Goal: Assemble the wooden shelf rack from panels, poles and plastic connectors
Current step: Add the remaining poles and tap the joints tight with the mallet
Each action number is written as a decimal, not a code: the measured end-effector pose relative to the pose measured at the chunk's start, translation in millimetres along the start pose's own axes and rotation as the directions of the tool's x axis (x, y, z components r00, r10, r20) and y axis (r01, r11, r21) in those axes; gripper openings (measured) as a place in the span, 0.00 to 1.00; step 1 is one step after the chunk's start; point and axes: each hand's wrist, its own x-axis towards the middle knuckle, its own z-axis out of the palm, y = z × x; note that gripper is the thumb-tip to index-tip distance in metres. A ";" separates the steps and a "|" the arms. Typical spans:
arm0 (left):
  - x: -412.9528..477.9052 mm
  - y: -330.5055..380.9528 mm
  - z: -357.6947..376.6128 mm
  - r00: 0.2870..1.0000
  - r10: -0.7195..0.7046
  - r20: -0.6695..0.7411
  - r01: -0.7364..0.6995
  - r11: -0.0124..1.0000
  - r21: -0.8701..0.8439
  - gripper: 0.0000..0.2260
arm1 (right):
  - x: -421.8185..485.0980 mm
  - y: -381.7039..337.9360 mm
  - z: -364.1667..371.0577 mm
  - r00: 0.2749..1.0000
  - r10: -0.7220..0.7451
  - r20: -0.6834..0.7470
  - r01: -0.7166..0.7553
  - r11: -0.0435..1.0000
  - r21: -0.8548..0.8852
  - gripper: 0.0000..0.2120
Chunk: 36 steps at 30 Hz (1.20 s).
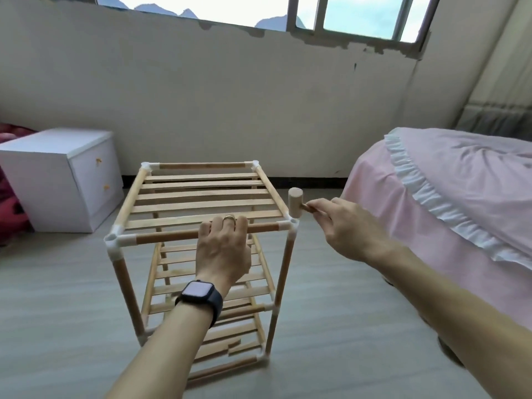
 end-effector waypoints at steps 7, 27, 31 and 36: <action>0.2 -0.4 6.6 0.997 0.025 -0.072 -0.023 0.999 0.033 0.12 | 18.7 -5.6 13.9 0.980 0.093 0.174 -0.099 0.995 0.026 0.10; 3.1 -4.1 16.4 0.993 0.053 -0.110 -0.046 0.997 0.065 0.13 | 25.5 -0.8 7.5 0.975 0.043 -0.216 -0.015 0.991 0.129 0.12; 3.0 -3.1 15.7 0.994 0.054 -0.097 -0.047 0.996 0.069 0.13 | 17.8 -8.8 21.7 0.979 0.118 0.169 -0.110 0.992 -0.056 0.15; 0.4 -3.4 14.2 0.995 0.051 -0.087 -0.045 0.997 0.070 0.12 | 33.7 -7.6 2.9 0.981 0.080 -0.176 -0.063 0.993 0.098 0.13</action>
